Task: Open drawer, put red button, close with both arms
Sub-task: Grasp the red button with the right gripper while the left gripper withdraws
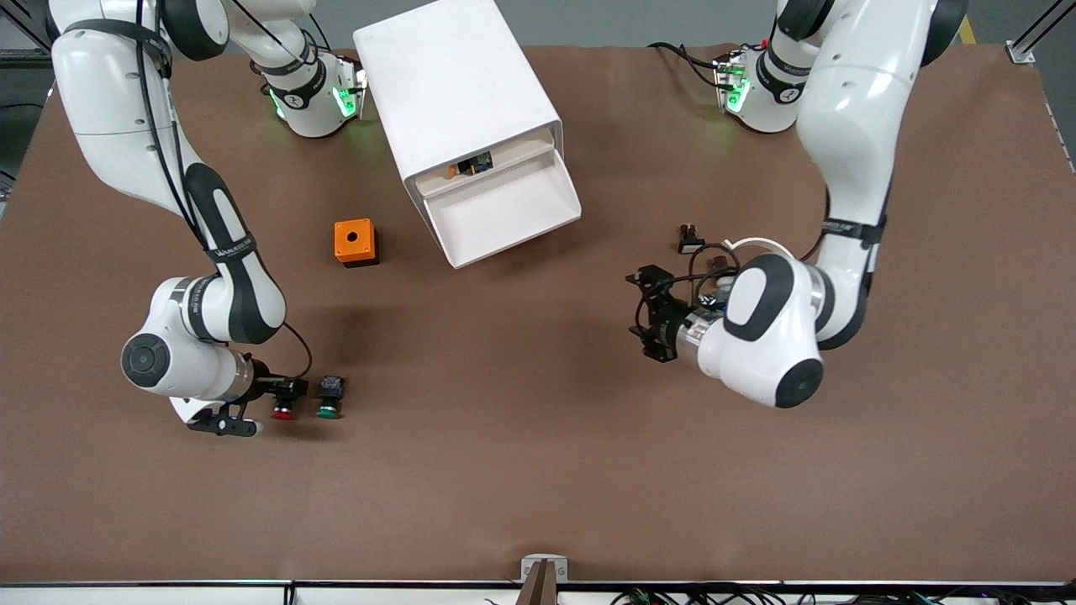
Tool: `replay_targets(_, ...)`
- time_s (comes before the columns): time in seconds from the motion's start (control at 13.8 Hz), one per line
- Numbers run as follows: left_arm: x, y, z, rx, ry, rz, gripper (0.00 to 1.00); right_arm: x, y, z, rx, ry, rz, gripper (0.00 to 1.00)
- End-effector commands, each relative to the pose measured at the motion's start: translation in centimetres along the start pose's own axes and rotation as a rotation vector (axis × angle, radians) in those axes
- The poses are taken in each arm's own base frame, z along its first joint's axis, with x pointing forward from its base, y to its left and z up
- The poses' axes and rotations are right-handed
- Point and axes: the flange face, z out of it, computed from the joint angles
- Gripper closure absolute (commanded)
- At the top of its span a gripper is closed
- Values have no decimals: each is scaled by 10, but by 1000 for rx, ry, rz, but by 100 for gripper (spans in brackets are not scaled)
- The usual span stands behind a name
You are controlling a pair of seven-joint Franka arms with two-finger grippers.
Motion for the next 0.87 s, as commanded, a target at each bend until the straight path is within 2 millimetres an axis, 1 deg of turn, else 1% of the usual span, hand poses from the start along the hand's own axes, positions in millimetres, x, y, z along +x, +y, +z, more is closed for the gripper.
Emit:
replay_targets(0.0, 11, -44, -56, -72, 131, 198, 0, 3, -1, 1, 6, 3, 16, 53)
replay_targets(0.07, 21, -51, -74, -102, 182, 237, 1, 3, -1, 1, 6, 3, 18, 62)
replay_targets(0.15, 28, -55, -87, -126, 224, 260, 1, 3, 0, 1, 6, 3, 18, 68)
replay_targets(0.22, 37, -60, -104, -154, 252, 296, 1, 3, 0, 1, 5, 5, 11, 73)
replay_targets(0.36, 53, -72, -136, -190, 296, 442, 1, 4, 3, 0, 4, 5, 5, 82)
replay_targets(0.44, 67, -75, -153, -203, 319, 510, 0, 5, 4, -3, 0, 10, -1, 86)
replay_targets(0.51, 78, -81, -169, -218, 345, 568, 1, 6, 5, -7, -3, 17, -6, 90)
replay_targets(0.58, 82, -90, -183, -234, 376, 615, 1, 7, 3, -12, -3, 23, -21, 93)
replay_targets(0.73, 96, -108, -210, -263, 455, 689, 0, 8, 0, -33, -2, 50, -31, 96)
replay_targets(0.8, 101, -116, -222, -263, 500, 757, 0, 9, -3, -46, 1, 67, -41, 97)
